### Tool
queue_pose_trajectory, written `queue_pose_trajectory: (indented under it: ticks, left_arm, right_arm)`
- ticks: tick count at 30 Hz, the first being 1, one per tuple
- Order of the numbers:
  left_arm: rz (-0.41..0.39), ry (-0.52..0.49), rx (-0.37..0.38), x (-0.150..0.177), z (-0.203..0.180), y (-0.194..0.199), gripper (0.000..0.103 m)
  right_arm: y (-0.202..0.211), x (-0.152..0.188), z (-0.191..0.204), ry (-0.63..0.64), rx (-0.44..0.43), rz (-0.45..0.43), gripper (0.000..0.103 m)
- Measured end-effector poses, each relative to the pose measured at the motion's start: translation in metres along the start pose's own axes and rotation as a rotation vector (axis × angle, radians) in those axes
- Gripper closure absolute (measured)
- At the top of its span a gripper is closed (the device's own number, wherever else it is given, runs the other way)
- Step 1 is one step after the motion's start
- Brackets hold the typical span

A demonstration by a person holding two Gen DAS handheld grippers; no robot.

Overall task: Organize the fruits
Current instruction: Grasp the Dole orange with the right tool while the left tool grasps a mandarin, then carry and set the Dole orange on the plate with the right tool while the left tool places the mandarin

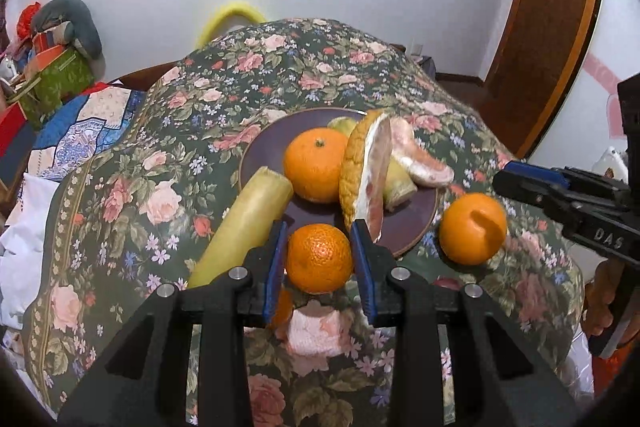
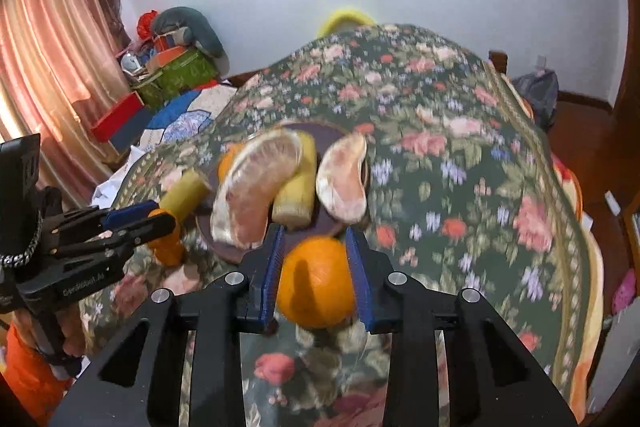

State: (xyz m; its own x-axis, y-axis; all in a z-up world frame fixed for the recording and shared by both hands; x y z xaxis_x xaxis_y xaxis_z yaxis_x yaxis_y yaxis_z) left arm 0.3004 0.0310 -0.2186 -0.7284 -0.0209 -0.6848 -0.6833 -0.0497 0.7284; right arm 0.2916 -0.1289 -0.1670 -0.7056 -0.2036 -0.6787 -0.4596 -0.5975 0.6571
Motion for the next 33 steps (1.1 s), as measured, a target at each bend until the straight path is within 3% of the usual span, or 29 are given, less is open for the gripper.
queue_pose_trajectory:
  ticks: [3,5,7,12,19,21,27,33]
  left_arm:
    - [-0.003,0.005,0.011,0.0,-0.001,-0.001,0.071]
    - [0.005,0.003,0.014,0.002,-0.001,-0.003,0.071]
    - [0.015,0.003,0.019,0.005,-0.002,-0.006,0.071]
    - [0.03,-0.002,0.015,0.01,-0.004,-0.01,0.071]
    - [0.025,0.009,0.016,0.009,-0.002,-0.009,0.071]
    - [0.022,0.011,0.015,0.006,-0.002,-0.009,0.071]
    - [-0.005,0.029,0.017,-0.005,0.003,-0.005,0.071]
    - [-0.034,0.042,0.016,-0.022,0.009,-0.005,0.071]
  right_arm:
    - [-0.005,0.004,0.0,-0.009,-0.015,0.017,0.069]
    - [-0.012,0.012,-0.002,-0.013,-0.015,0.047,0.046]
    - [-0.017,0.019,-0.005,-0.014,0.016,0.053,0.037]
    - [-0.025,0.032,-0.014,0.004,0.074,0.092,0.035]
    - [-0.039,0.042,-0.026,-0.071,0.007,0.137,0.035]
    - [-0.04,0.043,-0.022,-0.053,0.007,0.143,0.041]
    - [-0.035,0.038,-0.018,-0.029,0.036,0.11,0.043]
    - [-0.02,0.009,-0.015,-0.025,0.016,0.026,0.043]
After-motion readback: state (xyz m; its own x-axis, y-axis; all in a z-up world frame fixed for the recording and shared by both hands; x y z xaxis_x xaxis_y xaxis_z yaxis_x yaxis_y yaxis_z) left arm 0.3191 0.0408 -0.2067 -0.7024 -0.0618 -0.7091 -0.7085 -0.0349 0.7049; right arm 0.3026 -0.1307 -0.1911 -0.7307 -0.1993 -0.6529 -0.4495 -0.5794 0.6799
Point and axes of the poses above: each gripper's, at about its wrist camera, not at the fingertips, and y roughly against the way its jaws point, z to its left, x to its underside, the point moved 4 cm from there along -y, roughly the way its jaws point, and after that the axes turned 9 degrees about -x, right-handed, at the moved point
